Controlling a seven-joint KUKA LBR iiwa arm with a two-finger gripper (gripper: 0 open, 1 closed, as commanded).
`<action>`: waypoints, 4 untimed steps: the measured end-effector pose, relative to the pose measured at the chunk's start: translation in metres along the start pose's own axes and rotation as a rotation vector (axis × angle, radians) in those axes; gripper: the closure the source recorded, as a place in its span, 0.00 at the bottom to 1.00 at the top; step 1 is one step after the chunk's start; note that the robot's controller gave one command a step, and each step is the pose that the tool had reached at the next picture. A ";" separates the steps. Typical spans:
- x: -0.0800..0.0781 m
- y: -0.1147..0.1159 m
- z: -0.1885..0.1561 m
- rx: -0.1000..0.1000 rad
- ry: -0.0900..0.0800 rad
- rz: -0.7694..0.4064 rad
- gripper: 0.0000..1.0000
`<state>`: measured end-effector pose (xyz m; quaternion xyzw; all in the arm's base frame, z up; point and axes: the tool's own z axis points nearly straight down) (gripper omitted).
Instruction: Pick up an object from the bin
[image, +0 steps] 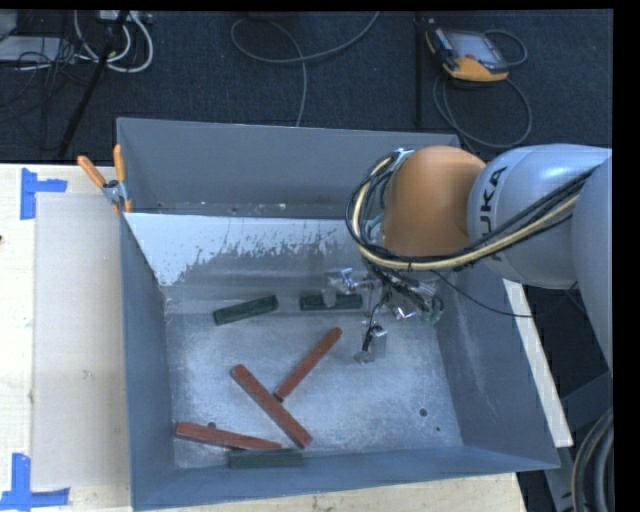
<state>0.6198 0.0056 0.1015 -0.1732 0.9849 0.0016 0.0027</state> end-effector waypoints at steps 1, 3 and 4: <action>-0.008 0.018 0.002 0.001 0.003 0.043 0.00; -0.002 0.003 0.030 0.002 0.002 0.004 0.00; -0.003 0.003 0.030 0.002 0.002 0.003 1.00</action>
Offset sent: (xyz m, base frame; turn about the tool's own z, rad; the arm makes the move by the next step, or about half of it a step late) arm 0.0008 0.0181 -0.0015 0.0437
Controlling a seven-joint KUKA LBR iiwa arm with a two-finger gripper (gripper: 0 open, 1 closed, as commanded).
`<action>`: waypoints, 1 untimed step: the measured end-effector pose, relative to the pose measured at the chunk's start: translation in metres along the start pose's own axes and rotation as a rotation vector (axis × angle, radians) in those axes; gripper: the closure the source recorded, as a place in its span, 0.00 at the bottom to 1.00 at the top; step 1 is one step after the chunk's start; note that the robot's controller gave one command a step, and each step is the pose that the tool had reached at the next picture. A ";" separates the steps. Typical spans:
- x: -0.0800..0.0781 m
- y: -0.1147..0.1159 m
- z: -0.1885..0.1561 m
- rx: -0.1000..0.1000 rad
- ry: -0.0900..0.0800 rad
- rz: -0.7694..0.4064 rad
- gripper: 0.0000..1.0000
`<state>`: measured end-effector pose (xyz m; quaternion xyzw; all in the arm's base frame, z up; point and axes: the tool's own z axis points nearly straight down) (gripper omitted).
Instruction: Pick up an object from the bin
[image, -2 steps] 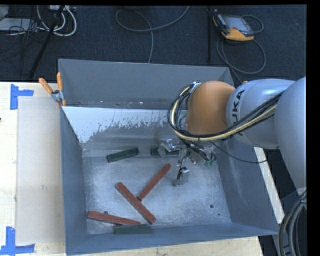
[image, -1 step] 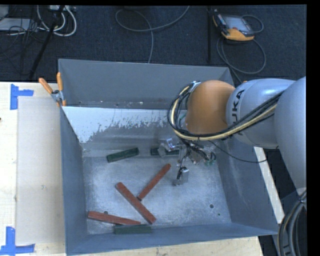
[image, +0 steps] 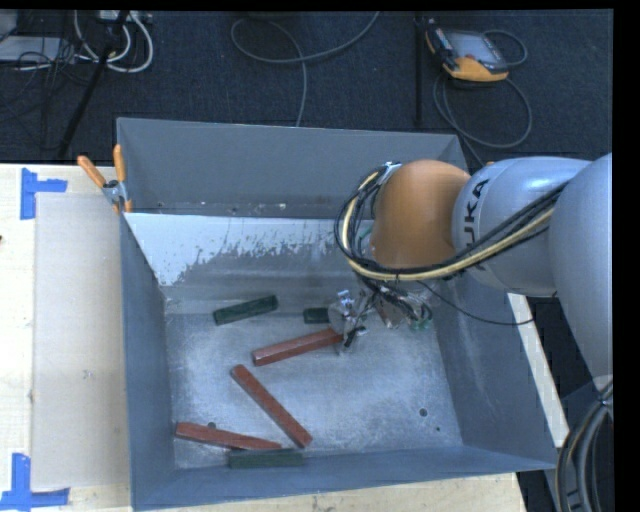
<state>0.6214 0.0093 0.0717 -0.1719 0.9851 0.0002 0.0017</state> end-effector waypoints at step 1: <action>-0.002 0.001 -0.047 0.001 -0.003 -0.003 1.00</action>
Offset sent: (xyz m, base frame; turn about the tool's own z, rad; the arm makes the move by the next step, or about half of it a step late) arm 0.0000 0.0000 0.0438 0.0000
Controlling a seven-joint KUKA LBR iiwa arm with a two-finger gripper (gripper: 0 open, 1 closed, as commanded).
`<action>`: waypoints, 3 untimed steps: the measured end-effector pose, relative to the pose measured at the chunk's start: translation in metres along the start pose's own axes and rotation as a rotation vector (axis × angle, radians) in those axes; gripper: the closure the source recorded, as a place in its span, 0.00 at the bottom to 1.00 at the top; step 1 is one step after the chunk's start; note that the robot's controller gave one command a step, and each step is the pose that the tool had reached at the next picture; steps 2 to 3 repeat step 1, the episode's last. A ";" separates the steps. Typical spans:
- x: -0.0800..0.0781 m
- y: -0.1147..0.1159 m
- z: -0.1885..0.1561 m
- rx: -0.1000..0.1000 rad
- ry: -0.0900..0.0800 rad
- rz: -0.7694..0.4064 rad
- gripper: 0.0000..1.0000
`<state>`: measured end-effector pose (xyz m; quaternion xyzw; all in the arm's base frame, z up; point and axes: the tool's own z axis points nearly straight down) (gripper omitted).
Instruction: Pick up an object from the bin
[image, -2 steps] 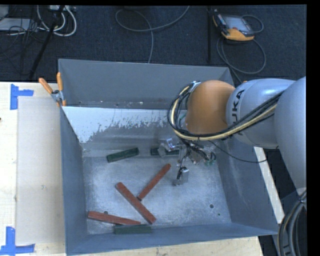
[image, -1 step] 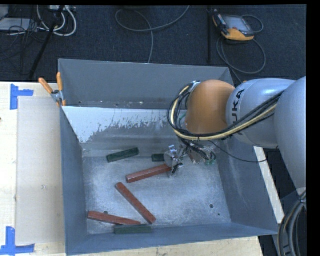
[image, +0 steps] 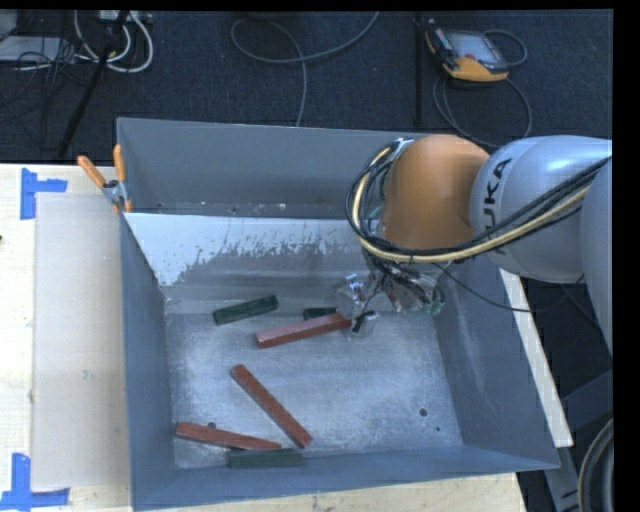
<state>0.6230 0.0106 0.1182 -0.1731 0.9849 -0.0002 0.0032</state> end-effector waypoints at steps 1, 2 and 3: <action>-0.003 0.000 -0.074 0.002 -0.004 -0.001 1.00; -0.003 0.000 -0.074 0.002 -0.004 -0.001 1.00; -0.003 0.000 -0.074 0.002 -0.004 -0.001 1.00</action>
Offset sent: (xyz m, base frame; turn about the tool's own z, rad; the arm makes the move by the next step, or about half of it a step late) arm 0.0000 -0.0001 0.0698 0.0000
